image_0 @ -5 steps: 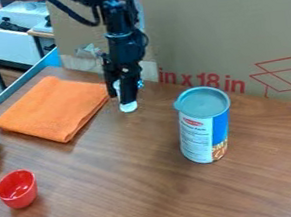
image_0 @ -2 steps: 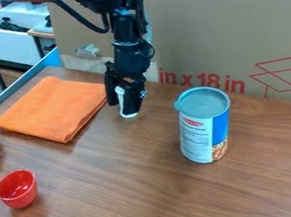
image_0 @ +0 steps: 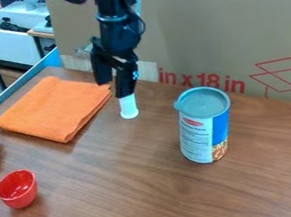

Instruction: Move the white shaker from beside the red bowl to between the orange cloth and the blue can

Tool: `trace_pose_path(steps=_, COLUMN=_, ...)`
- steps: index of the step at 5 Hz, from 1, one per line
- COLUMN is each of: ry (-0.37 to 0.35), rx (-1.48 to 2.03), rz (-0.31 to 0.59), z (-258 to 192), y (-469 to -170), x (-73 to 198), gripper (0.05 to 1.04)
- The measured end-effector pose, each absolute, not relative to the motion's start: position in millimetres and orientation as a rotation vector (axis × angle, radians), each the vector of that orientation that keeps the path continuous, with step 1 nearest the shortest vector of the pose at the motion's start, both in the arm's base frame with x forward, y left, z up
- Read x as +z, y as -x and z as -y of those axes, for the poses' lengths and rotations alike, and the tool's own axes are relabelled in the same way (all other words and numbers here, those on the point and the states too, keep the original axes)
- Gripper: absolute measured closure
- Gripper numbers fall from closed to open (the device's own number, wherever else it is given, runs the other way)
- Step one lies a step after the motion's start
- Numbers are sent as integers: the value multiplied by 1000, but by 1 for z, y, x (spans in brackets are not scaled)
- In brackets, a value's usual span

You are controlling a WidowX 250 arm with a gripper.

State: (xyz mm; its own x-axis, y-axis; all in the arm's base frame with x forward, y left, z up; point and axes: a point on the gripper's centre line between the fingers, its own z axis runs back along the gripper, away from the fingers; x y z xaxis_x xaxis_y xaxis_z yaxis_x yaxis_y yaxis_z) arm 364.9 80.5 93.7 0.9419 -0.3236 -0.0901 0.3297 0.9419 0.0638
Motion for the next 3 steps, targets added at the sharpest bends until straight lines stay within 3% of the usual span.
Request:
trace_pose_path(steps=1, ry=-126, rx=-282, rz=-34, z=-80, y=-331, x=125, gripper=82)
trace_pose_path(steps=2, ry=-93, rx=-274, rz=-65, z=-74, y=-288, x=135, gripper=83)
trace_pose_path(steps=3, ry=-52, rx=-225, rz=-145, z=-81, y=-247, x=125, gripper=83)
